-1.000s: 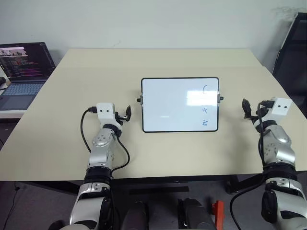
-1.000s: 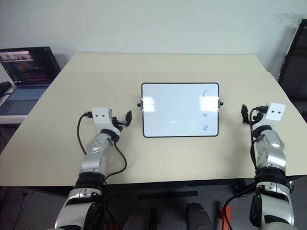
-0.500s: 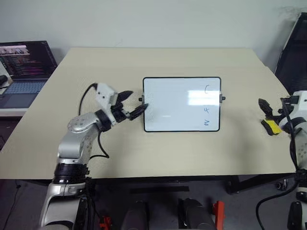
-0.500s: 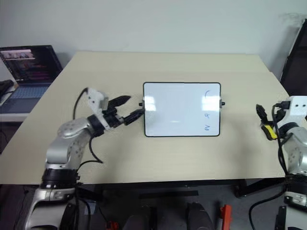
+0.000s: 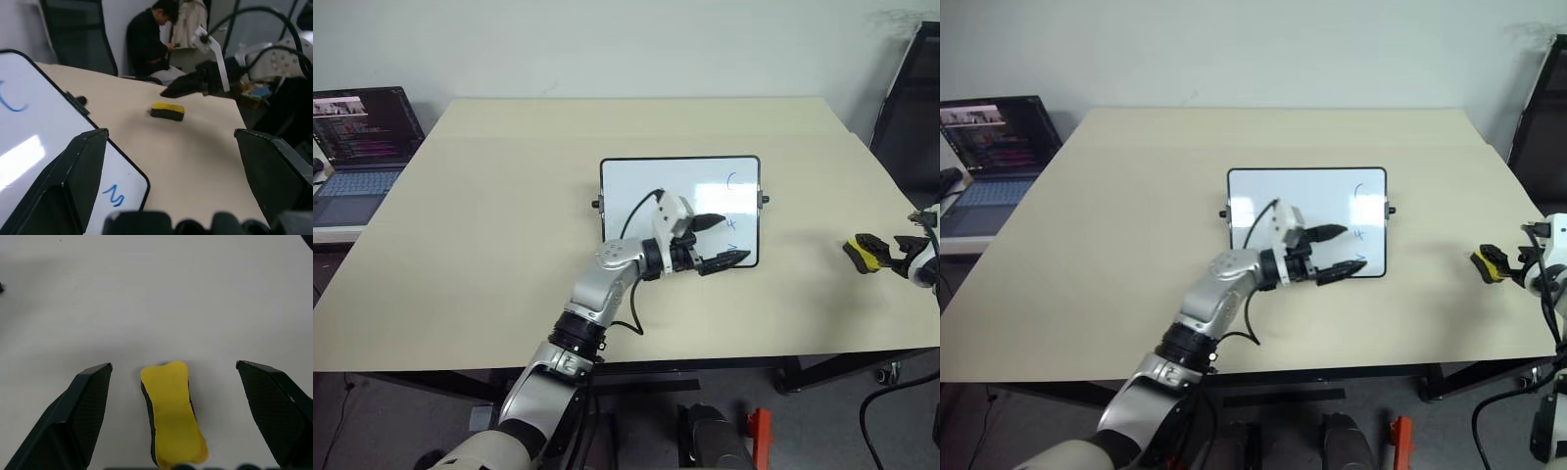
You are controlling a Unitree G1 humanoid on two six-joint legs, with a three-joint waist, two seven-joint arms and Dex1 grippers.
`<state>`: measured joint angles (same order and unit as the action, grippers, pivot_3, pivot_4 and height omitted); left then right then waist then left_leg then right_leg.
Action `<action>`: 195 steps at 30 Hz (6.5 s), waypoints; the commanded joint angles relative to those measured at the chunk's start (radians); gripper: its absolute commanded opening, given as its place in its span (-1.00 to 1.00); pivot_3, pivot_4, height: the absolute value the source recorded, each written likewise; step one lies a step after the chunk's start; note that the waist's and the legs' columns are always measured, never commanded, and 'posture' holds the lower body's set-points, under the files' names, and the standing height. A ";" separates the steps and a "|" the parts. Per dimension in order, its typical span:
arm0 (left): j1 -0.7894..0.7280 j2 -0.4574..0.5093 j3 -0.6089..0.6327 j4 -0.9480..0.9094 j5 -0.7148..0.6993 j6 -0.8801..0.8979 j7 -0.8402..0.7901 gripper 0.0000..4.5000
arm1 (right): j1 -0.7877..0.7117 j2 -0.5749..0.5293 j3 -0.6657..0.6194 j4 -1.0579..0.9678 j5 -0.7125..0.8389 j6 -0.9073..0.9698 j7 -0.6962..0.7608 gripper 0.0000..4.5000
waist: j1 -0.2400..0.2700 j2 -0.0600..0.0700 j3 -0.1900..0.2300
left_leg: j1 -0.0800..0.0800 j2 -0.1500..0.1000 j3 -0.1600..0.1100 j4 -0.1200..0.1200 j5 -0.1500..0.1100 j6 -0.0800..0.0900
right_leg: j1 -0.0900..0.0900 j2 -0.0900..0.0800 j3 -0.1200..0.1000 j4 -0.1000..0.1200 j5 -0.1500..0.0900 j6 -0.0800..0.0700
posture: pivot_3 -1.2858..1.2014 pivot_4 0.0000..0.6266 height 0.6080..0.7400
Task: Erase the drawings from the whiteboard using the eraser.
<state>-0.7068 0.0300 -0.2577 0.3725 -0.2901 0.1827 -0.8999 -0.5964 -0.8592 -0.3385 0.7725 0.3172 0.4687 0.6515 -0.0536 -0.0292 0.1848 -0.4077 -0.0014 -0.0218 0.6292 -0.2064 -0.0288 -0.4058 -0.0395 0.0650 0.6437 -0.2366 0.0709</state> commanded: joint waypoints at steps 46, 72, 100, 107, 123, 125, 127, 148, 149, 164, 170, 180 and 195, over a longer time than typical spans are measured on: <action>0.099 -0.002 -0.080 -0.147 0.090 0.033 0.009 1.00 | -0.192 -0.003 0.050 0.451 -0.128 -0.237 0.101 0.91 | -0.002 0.001 0.000 | 0.000 0.000 0.000 0.000 0.000 0.000 | 0.000 0.000 0.001 0.000 0.002 -0.002 | 0.03 -0.52 1.00; 0.103 0.006 -0.081 -0.137 0.098 0.026 0.022 1.00 | -0.212 -0.012 0.085 0.455 -0.176 -0.262 0.100 0.91 | -0.002 0.001 0.000 | 0.000 0.000 0.000 0.000 0.000 0.000 | 0.000 0.000 0.001 0.001 0.002 -0.003 | 0.03 -0.52 1.00; 0.112 -0.004 -0.084 -0.137 0.108 0.007 0.030 1.00 | -0.312 -0.048 0.165 0.485 -0.273 -0.160 0.133 0.91 | -0.003 0.002 -0.001 | 0.002 -0.001 0.001 0.000 0.000 0.000 | 0.001 0.000 0.002 0.002 0.003 -0.004 | 0.03 -0.52 1.00; 0.109 -0.005 -0.086 -0.137 0.116 -0.001 0.027 1.00 | -0.303 -0.043 0.164 0.488 -0.276 -0.160 0.133 0.91 | -0.003 0.002 -0.001 | 0.002 -0.001 0.001 0.000 0.000 0.000 | 0.001 0.000 0.002 0.002 0.003 -0.004 | 0.03 -0.52 1.00; 0.112 -0.009 -0.086 -0.135 0.116 0.000 0.029 1.00 | -0.312 -0.042 0.176 0.489 -0.301 -0.162 0.131 0.91 | -0.003 0.002 -0.001 | 0.002 -0.001 0.001 0.000 0.000 0.000 | 0.001 0.000 0.002 0.002 0.003 -0.004 | 0.03 -0.52 1.00; 0.112 -0.008 -0.085 -0.134 0.116 -0.001 0.030 1.00 | -0.312 -0.037 0.179 0.488 -0.305 -0.168 0.118 0.91 | -0.003 0.002 -0.001 | 0.002 -0.001 0.001 0.000 0.000 0.000 | 0.001 0.000 0.002 0.002 0.003 -0.004 | 0.03 -0.52 1.00; 0.112 -0.008 -0.084 -0.133 0.116 -0.001 0.030 1.00 | -0.315 -0.036 0.179 0.491 -0.308 -0.170 0.096 0.91 | -0.003 0.002 -0.001 | 0.002 -0.001 0.001 0.000 0.000 0.000 | 0.001 0.000 0.002 0.002 0.003 -0.004 | 0.03 -0.52 1.00; 0.117 -0.005 -0.086 -0.140 0.115 0.000 0.033 1.00 | -0.305 -0.032 0.191 0.492 -0.335 -0.191 0.062 0.34 | -0.003 0.002 -0.001 | 0.002 -0.001 0.001 0.000 0.000 0.000 | 0.001 0.000 0.002 0.002 0.003 -0.004 | 0.03 -0.52 1.00; 0.118 -0.005 -0.086 -0.140 0.114 0.001 0.033 1.00 | -0.305 -0.032 0.190 0.493 -0.333 -0.190 0.065 0.34 | -0.003 0.002 -0.001 | 0.002 -0.001 0.002 0.000 0.000 0.000 | 0.001 -0.001 0.002 0.002 0.003 -0.004 | 0.03 -0.52 1.00; 0.121 -0.002 -0.087 -0.146 0.116 0.006 0.035 1.00 | -0.300 -0.019 0.186 0.496 -0.324 -0.180 0.083 -0.60 | -0.003 0.002 -0.001 | 0.002 -0.001 0.002 0.001 0.000 0.000 | 0.001 -0.001 0.003 0.002 0.003 -0.004 | 0.03 -0.52 1.00; 0.122 -0.002 -0.086 -0.144 0.116 0.008 0.037 1.00 | -0.292 -0.010 0.185 0.492 -0.321 -0.182 0.092 -0.61 | -0.003 0.002 -0.001 | 0.003 -0.001 0.002 0.001 0.000 0.000 | 0.002 0.000 0.003 0.002 0.003 -0.004 | 0.03 -0.52 1.00; 0.121 0.159 0.031 -0.292 0.091 0.057 0.046 1.00 | -0.300 -0.068 0.173 0.278 -0.283 -0.141 0.191 -0.61 | -0.009 0.002 -0.001 | 0.005 0.000 0.003 0.000 0.000 0.000 | 0.002 0.000 0.005 0.004 0.003 -0.004 | 0.03 -0.52 1.00; 0.247 0.554 0.351 -0.595 -0.083 0.225 0.013 1.00 | -0.194 -0.017 0.172 -0.457 -0.153 0.169 0.174 -0.61 | 0.000 0.003 -0.001 | 0.003 0.001 0.001 0.000 0.000 0.000 | 0.001 -0.001 0.001 0.003 0.003 -0.003 | 0.03 -0.52 1.00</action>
<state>-0.4691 0.5604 0.0625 -0.1673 -0.3482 0.4073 -0.8696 -0.7727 -0.8733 -0.1621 0.3775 0.1432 0.6212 0.8273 -0.0535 -0.0266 0.1838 -0.4043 -0.0005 -0.0207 0.6296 -0.2064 -0.0289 -0.4046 -0.0402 0.0660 0.6470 -0.2341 0.0676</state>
